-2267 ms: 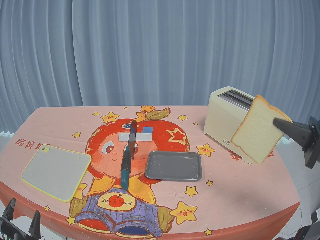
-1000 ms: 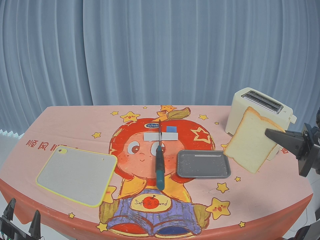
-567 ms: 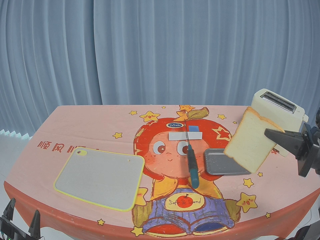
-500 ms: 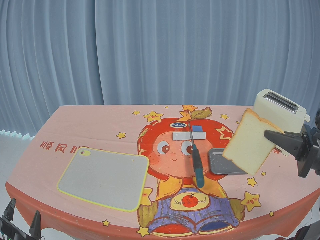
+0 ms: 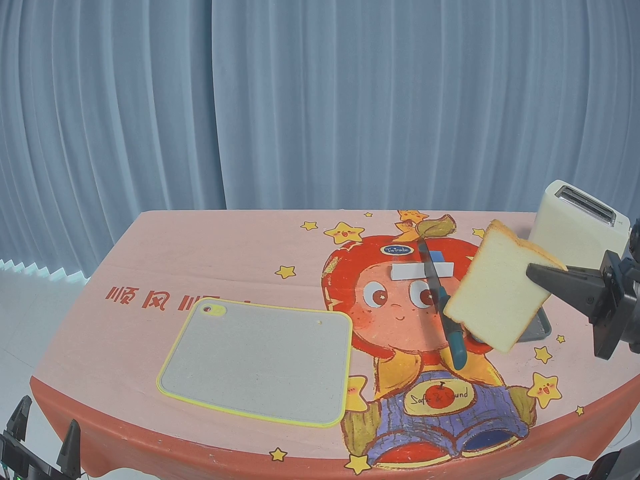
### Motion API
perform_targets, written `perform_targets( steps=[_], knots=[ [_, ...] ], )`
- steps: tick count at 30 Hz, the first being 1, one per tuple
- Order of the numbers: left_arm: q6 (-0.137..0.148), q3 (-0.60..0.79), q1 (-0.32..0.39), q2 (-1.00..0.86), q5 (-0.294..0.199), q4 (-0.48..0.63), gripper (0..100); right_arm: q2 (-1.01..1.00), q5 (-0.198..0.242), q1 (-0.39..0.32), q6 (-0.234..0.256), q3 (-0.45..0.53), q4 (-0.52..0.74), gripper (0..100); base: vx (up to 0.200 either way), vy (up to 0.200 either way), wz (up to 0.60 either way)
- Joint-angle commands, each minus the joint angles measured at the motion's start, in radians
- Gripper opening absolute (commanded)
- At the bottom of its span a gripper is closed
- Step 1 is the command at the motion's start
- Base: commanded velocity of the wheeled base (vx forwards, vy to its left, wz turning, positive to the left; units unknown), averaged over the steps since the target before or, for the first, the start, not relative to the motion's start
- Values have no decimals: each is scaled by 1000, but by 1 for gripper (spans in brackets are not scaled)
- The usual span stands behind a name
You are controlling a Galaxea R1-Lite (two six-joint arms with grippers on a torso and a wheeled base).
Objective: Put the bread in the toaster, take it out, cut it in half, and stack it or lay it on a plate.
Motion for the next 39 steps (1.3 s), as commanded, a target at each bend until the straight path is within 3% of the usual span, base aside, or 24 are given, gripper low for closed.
perform_targets(
  steps=[1,4,19,31,39],
  knots=[
    [-3,18,1,0,1,0,100,1,0,2,0,3,-1,0,0,0,0],
    [-1,18,1,0,1,-2,100,3,0,2,0,5,-1,0,0,0,0],
    [-1,18,1,0,1,0,100,12,0,3,-1,11,-1,0,-200,0,0],
    [0,18,1,0,1,0,100,12,0,3,-1,11,-1,0,0,0,0],
    [-3,18,1,0,1,0,100,12,0,9,-1,14,-1,0,0,200,0]
  ],
)
